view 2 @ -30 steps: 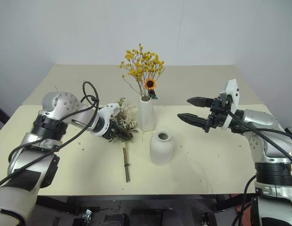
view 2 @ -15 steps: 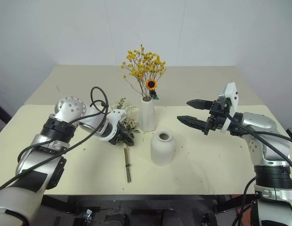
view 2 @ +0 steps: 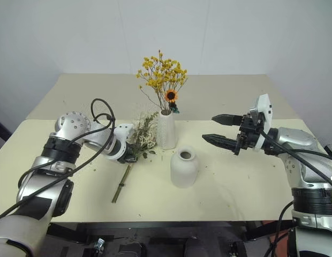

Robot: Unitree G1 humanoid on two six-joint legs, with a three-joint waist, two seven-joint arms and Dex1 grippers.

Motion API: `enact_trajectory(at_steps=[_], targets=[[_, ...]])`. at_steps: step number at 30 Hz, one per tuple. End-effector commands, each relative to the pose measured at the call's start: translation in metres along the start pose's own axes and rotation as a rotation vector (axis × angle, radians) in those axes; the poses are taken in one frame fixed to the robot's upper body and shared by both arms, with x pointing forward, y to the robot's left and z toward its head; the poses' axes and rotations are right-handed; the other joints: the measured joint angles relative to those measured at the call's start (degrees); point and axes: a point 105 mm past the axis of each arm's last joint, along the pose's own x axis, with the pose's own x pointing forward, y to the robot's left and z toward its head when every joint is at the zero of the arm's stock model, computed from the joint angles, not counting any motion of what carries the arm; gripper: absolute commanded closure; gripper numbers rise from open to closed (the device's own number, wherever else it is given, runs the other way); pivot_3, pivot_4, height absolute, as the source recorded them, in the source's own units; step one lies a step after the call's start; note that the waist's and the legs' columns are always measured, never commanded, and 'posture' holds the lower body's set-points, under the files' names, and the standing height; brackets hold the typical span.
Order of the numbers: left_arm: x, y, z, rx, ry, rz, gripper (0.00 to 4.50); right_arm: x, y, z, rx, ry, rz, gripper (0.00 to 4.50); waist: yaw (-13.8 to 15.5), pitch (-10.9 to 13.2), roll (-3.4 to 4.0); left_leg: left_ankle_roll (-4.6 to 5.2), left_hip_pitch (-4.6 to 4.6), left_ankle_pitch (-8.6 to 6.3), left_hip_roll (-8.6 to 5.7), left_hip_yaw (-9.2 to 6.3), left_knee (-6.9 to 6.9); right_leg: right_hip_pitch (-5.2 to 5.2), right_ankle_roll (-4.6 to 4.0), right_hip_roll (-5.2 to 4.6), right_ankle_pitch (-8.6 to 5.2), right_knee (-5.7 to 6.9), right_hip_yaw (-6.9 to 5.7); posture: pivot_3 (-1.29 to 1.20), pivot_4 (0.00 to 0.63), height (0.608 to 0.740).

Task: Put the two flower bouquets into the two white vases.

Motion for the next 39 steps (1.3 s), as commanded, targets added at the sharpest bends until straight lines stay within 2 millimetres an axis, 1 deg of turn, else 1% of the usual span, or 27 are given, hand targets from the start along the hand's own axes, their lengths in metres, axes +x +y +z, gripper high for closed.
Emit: enact_trajectory(at_steps=[1,3,5,6,7,8,10,12,14,17,19,21,24,27,29,33,39], targets=[[-0.019,0.027,0.012,-0.04,-0.094,0.108,4.37,-0.007,0.001,0.016,-0.048,-0.015,0.02,0.0,0.03,0.0,0.0,0.0,0.0,0.0,0.0,0.0,0.0,0.0,0.0,0.0,0.0,0.0,0.0,0.0,0.15,0.74],[-0.031,0.043,0.02,-0.068,-0.16,0.167,4.37,-0.01,0.002,0.018,-0.047,-0.01,0.037,0.0,-0.05,0.0,0.0,-0.01,-0.02,0.0,0.0,0.0,0.0,-0.02,0.0,0.0,0.0,0.0,0.0,0.0,0.15,0.74],[-0.052,0.062,0.037,-0.082,-0.325,0.234,4.37,-0.015,0.005,0.019,-0.051,-0.006,0.059,0.0,-0.19,0.0,0.0,-0.01,-0.06,0.0,0.01,0.0,-0.01,-0.07,-0.01,0.01,0.01,-0.03,0.0,0.0,0.15,0.74],[-0.066,0.071,0.048,-0.085,-0.435,0.263,4.37,-0.017,0.007,0.018,-0.056,0.001,0.073,0.0,-0.18,0.0,0.0,-0.01,-0.06,0.0,0.01,0.0,-0.03,-0.08,-0.03,0.01,0.02,-0.03,0.0,0.0,0.15,0.74],[-0.082,0.074,0.058,-0.065,-0.551,0.27,4.37,-0.02,0.009,0.018,-0.062,0.007,0.084,0.0,-0.1,0.01,0.0,-0.02,-0.08,0.0,0.01,0.0,-0.03,-0.09,-0.07,0.01,0.04,-0.03,0.0,0.0,0.15,0.74],[-0.099,0.072,0.068,-0.028,-0.678,0.239,4.37,-0.023,0.01,0.018,-0.067,0.012,0.095,0.0,0.02,0.01,-0.01,-0.04,-0.1,0.01,0.01,0.0,-0.04,-0.11,-0.18,0.01,0.11,-0.05,-0.01,0.0,0.15,0.74],[-0.13,0.06,0.08,0.072,-0.885,0.172,4.37,-0.028,0.013,0.017,-0.081,0.013,0.114,0.0,0.16,0.01,-0.01,-0.05,-0.13,0.01,0.01,0.01,-0.04,-0.1,-0.31,-0.01,0.18,-0.1,-0.02,0.0,0.15,0.74],[-0.145,0.053,0.083,0.137,-0.985,0.136,4.37,-0.031,0.014,0.017,-0.091,0.014,0.124,0.0,0.57,0.01,-0.01,-0.07,-0.21,0.03,0.0,0.01,-0.02,-0.1,-0.34,-0.03,0.21,-0.16,-0.04,0.0,0.15,0.74],[-0.165,0.033,0.08,0.271,-1.108,0.033,4.37,-0.034,0.016,0.014,-0.122,0.041,0.141,0.0,0.76,0.01,0.0,-0.08,-0.19,0.03,-0.01,0.01,0.0,-0.06,-0.28,-0.04,0.21,-0.18,-0.04,0.0,0.15,0.74],[-0.184,0.007,0.071,0.419,-1.199,-0.141,4.37,-0.038,0.019,0.01,-0.16,0.055,0.164,0.0,0.68,0.01,0.0,-0.07,-0.2,0.03,0.01,0.01,-0.01,-0.06,0.04,-0.02,0.02,-0.2,-0.04,0.0,0.15,0.74],[-0.196,-0.006,0.066,0.475,-1.268,-0.266,4.37,-0.039,0.021,0.01,-0.18,0.049,0.172,0.0,0.46,0.01,0.0,-0.07,-0.2,0.03,0.02,0.01,-0.01,-0.07,0.05,-0.02,0.01,-0.19,-0.04,0.0,0.15,0.74],[-0.203,-0.016,0.061,0.516,-1.313,-0.376,4.37,-0.042,0.023,0.01,-0.192,0.049,0.183,0.0,0.34,0.01,-0.01,-0.07,-0.18,0.03,0.02,0.02,0.0,-0.06,0.05,-0.02,0.01,-0.16,-0.03,0.0,0.15,0.74],[-0.206,-0.029,0.057,0.563,-1.32,-0.515,4.37,-0.045,0.025,0.011,-0.196,0.048,0.195,0.0,0.15,0.01,0.0,-0.06,-0.15,0.03,0.03,0.02,0.01,-0.03,0.06,-0.02,0.01,-0.15,-0.02,0.0,0.15,0.74],[-0.204,-0.046,0.052,0.612,-1.302,-0.633,4.37,-0.048,0.025,0.013,-0.201,0.053,0.205,0.0,0.12,0.01,0.0,-0.06,-0.13,0.03,0.03,0.02,0.01,-0.03,0.06,-0.01,0.01,-0.13,-0.02,0.0,0.15,0.74],[-0.203,-0.053,0.05,0.622,-1.296,-0.683,4.37,-0.05,0.025,0.014,-0.2,0.055,0.212,0.0,0.12,0.01,0.0,-0.05,-0.14,0.03,0.03,0.02,0.02,-0.03,0.06,-0.01,0.01,-0.14,-0.03,0.0,0.15,0.74],[-0.195,-0.079,0.05,0.632,-1.269,-0.822,4.37,-0.05,0.025,0.016,-0.204,0.059,0.226,0.0,0.18,0.01,-0.01,-0.05,-0.15,0.02,0.03,0.02,0.04,-0.02,0.06,-0.01,0.01,-0.14,-0.02,0.0,0.15,0.74],[-0.189,-0.108,0.049,0.659,-1.229,-0.968,4.37,-0.049,0.026,0.015,-0.214,0.06,0.222,0.0,0.06,0.01,0.0,-0.04,-0.13,0.02,0.03,0.02,0.05,-0.01,0.06,0.0,0.01,-0.14,-0.02,0.0,0.15,0.74]])
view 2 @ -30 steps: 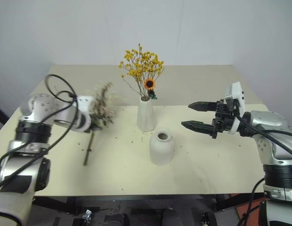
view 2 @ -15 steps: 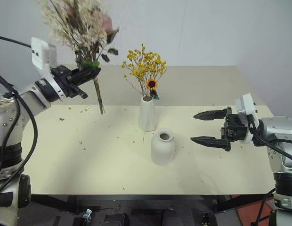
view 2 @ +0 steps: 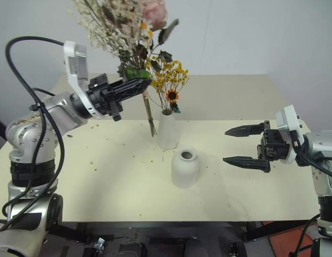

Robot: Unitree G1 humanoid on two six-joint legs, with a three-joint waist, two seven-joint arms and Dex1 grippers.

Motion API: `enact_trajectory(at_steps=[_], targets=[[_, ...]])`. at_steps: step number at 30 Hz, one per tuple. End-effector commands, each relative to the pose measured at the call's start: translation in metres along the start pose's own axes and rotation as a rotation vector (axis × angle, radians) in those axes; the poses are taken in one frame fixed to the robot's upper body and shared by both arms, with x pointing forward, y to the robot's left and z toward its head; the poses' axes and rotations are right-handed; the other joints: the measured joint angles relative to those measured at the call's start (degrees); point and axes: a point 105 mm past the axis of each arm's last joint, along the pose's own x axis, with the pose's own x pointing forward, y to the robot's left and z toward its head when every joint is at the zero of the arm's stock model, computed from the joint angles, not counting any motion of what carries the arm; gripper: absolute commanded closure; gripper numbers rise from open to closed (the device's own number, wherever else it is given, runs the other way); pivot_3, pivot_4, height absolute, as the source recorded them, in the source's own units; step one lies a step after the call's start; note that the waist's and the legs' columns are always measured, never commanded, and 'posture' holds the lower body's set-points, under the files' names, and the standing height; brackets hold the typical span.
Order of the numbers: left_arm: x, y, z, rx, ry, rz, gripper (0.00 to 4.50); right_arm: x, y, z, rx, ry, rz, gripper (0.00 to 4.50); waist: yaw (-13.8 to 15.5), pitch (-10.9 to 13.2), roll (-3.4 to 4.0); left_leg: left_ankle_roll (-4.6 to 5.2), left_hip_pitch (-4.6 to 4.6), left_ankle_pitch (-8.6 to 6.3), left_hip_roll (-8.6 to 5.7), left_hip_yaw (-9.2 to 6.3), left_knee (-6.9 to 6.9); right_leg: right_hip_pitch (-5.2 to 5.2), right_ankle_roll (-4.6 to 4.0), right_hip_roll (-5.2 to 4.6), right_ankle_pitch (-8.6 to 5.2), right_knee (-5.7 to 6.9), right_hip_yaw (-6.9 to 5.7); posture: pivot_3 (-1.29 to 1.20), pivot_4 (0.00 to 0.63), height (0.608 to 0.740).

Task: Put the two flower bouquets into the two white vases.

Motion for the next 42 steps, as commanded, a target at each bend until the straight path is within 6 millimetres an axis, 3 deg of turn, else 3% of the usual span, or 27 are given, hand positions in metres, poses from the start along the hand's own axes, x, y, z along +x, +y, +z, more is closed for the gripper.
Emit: enact_trajectory(at_steps=[1,10,16,24,32,42], targets=[[0.014,-0.013,0.008,0.01,-0.029,-0.089,4.37,-0.005,0.001,0.014,-0.074,-0.018,0.006,0.0,-0.07,0.0,0.0,0.0,0.0,0.0,0.0,0.0,0.0,0.0,0.0,0.0,0.0,0.01,0.0,0.0,0.15,0.74],[0.054,-0.027,-0.004,-0.033,-0.041,-0.215,4.37,-0.005,0.004,0.013,-0.08,-0.021,-0.01,0.0,0.06,0.0,0.0,0.01,0.0,0.0,-0.01,0.0,0.01,0.02,0.01,0.0,-0.01,-0.01,0.0,0.0,0.15,0.74],[0.068,-0.036,-0.011,-0.049,-0.045,-0.273,4.37,-0.006,0.007,0.014,-0.085,-0.022,-0.027,0.0,-0.06,0.0,0.0,0.01,0.02,0.0,-0.01,0.0,0.01,0.02,0.02,0.01,-0.01,0.0,0.02,0.0,0.15,0.74],[0.076,-0.044,-0.029,-0.057,0.0,-0.293,4.37,-0.007,0.008,0.015,-0.091,-0.027,-0.047,0.0,0.04,0.0,0.0,0.01,0.01,0.0,-0.01,0.0,0.01,0.03,0.03,0.01,-0.02,-0.01,0.01,0.0,0.15,0.74],[0.072,-0.043,-0.035,-0.052,0.028,-0.3,4.37,-0.008,0.009,0.013,-0.092,-0.028,-0.062,0.0,0.05,0.0,0.0,0.01,0.1,0.0,-0.01,0.0,0.01,0.12,0.05,0.01,-0.03,-0.02,0.01,0.0,0.15,0.74],[0.072,-0.039,-0.013,-0.023,-0.039,-0.303,4.37,-0.008,0.005,0.015,-0.101,-0.036,-0.071,0.0,0.04,0.0,0.0,0.01,0.11,0.0,-0.01,0.0,0.01,0.11,0.05,0.01,-0.03,-0.01,0.02,0.0,0.15,0.74]])
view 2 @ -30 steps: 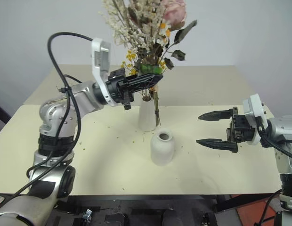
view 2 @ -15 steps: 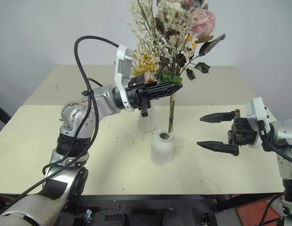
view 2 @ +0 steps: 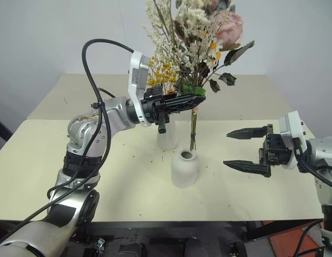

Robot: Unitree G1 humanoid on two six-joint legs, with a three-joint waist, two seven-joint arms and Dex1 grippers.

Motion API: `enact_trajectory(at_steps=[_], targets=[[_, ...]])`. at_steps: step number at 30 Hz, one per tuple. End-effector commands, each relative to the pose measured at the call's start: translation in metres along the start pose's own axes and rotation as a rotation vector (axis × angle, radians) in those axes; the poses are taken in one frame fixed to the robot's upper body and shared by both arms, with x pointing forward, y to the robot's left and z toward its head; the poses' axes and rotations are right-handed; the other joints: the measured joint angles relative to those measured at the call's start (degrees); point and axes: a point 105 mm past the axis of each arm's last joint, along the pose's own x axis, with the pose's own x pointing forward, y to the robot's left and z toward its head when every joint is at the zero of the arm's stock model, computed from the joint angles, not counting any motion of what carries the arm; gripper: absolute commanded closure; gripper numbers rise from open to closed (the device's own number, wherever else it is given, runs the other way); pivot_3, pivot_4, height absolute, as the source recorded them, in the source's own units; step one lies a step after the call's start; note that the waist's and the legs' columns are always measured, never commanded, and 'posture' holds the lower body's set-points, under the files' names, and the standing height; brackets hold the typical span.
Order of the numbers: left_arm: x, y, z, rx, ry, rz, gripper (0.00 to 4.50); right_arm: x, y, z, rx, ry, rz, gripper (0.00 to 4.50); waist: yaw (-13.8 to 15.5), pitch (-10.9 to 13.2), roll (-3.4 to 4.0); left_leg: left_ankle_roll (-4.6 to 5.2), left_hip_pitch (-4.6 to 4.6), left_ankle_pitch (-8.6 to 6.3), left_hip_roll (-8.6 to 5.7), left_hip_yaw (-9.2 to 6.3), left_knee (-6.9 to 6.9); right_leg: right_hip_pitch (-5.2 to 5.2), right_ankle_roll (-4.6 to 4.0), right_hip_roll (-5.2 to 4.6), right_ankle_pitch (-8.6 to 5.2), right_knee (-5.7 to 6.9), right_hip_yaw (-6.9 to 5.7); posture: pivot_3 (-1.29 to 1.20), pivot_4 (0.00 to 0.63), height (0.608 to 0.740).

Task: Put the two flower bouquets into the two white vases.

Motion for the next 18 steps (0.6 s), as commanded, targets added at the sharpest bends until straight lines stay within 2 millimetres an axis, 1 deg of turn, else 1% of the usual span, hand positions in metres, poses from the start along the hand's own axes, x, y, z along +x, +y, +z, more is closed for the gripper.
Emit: enact_trajectory(at_steps=[1,11,18], targets=[[0.0024,-0.0035,0.0188,0.057,-0.041,-0.023,4.37,-0.0057,-0.0038,0.0141,-0.068,-0.029,-0.022,0.0,0.0,0.0,0.0,0.0,0.0,0.0,0.0,0.0,0.0,0.0,0.0,0.0,0.0,0.0,0.0,0.0,0.15,0.74],[0.0003,-0.0053,0.0265,0.065,-0.063,-0.035,4.37,-0.0088,-0.0056,0.0141,-0.068,-0.035,-0.034,0.0,-0.03,0.0,0.0,0.0,-0.01,0.0,0.0,0.0,0.0,-0.01,0.0,0.0,0.0,0.0,0.0,0.0,0.15,0.74],[0.0001,-0.0072,0.028,0.069,-0.06,-0.053,4.37,-0.012,-0.0056,0.0148,-0.07,-0.037,-0.044,0.0,-0.01,0.0,0.0,0.0,-0.03,0.0,0.0,0.0,0.0,-0.02,0.0,0.0,0.0,-0.01,0.0,0.0,0.15,0.74]])
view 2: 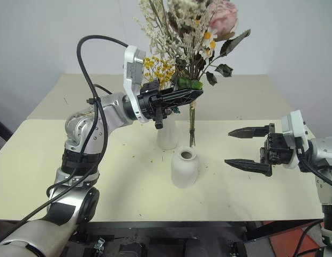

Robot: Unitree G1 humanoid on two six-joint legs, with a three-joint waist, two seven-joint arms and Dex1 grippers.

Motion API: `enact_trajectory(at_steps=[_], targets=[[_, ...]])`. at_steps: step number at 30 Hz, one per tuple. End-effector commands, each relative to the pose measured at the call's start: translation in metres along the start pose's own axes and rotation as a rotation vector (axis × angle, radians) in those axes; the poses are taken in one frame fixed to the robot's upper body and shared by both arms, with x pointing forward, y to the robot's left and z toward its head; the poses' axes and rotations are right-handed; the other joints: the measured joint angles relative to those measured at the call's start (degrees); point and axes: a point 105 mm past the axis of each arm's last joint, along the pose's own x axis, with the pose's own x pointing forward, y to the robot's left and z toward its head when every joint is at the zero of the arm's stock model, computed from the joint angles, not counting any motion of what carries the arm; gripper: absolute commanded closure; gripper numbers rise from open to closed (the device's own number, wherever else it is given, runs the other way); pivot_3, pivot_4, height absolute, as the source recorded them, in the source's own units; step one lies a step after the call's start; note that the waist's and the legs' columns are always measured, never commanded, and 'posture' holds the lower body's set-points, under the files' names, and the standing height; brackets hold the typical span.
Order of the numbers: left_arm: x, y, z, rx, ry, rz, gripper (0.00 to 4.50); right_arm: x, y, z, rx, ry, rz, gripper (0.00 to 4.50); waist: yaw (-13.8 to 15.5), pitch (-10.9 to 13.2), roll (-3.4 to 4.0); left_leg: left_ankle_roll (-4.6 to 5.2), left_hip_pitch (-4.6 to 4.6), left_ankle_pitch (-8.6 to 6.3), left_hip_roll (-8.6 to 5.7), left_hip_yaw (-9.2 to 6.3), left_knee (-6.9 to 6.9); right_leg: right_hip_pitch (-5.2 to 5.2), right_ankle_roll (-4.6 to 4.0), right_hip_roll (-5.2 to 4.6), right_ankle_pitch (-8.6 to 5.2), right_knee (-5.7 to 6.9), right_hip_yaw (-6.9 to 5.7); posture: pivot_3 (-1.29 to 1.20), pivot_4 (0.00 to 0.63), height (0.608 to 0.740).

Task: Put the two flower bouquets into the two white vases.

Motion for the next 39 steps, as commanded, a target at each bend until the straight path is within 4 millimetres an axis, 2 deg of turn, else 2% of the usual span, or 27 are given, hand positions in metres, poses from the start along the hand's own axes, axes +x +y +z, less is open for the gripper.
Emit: enact_trajectory(at_steps=[1,15,19,39], targets=[[0.002,-0.008,0.016,0.053,-0.029,-0.044,4.37,-0.009,-0.003,0.015,-0.069,-0.026,-0.031,0.0,-0.04,0.0,0.0,0.0,0.0,0.0,0.0,0.0,0.0,0.0,0.0,0.0,0.0,0.0,0.0,0.0,0.15,0.74],[-0.002,-0.013,0.003,0.027,0.036,-0.064,4.37,-0.016,0.0,0.013,-0.061,-0.017,-0.059,0.0,-0.07,0.0,0.0,0.0,0.01,0.0,0.0,0.0,0.0,0.0,0.0,0.0,0.0,0.01,0.0,0.0,0.15,0.74],[-0.001,-0.015,-0.006,0.013,0.066,-0.07,4.37,-0.016,0.0,0.013,-0.06,-0.016,-0.062,0.0,-0.07,0.0,0.0,0.0,0.02,0.0,0.0,0.0,0.0,0.0,0.0,0.01,0.0,0.01,0.0,0.0,0.15,0.74],[-0.011,-0.007,-0.04,0.016,0.093,0.002,4.37,-0.013,0.001,0.013,-0.058,-0.023,-0.074,0.0,-0.01,0.0,0.0,0.0,0.01,0.0,0.0,0.0,0.0,0.0,0.0,0.0,0.0,0.01,0.01,0.0,0.15,0.74]])
